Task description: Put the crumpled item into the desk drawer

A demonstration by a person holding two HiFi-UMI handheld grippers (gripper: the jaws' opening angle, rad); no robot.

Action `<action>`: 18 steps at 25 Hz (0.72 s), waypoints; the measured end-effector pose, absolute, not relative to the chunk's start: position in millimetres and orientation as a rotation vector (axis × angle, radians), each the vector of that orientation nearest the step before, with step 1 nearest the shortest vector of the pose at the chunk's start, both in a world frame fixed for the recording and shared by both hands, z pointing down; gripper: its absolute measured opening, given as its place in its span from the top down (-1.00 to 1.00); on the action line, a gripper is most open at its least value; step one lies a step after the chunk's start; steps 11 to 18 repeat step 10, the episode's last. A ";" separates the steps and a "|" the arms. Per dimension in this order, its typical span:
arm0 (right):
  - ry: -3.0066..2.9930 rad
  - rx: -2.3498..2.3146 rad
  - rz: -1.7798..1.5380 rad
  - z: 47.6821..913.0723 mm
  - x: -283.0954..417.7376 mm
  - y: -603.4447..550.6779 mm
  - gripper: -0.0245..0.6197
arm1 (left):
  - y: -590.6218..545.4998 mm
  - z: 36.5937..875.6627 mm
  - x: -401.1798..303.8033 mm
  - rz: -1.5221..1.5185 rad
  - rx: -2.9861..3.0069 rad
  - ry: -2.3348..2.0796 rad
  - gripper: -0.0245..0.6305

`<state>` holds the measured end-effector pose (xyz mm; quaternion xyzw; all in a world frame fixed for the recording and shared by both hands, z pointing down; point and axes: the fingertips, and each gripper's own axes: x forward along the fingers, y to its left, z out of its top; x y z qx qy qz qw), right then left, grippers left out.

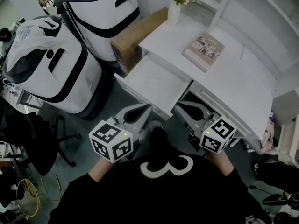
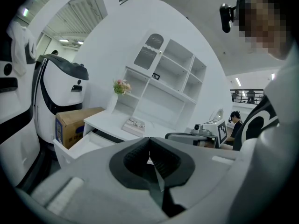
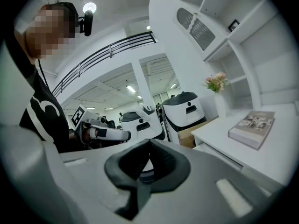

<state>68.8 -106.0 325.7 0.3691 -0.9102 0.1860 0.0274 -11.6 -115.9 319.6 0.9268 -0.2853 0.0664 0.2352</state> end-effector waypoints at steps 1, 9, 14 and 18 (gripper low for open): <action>-2.811 1.140 0.575 326.2 68.8 -105.5 0.91 | -115.6 320.3 -11.3 0.183 2.541 -0.783 0.89; -2.798 1.170 0.595 330.9 82.0 -106.6 0.91 | -119.5 322.4 1.3 0.193 2.545 -0.762 0.89; -2.795 1.175 0.598 331.6 84.2 -107.0 0.91 | -120.2 323.0 3.0 0.194 2.545 -0.760 0.89; -2.795 1.175 0.598 331.6 84.2 -107.0 0.91 | -120.2 323.0 3.0 0.194 2.545 -0.760 0.89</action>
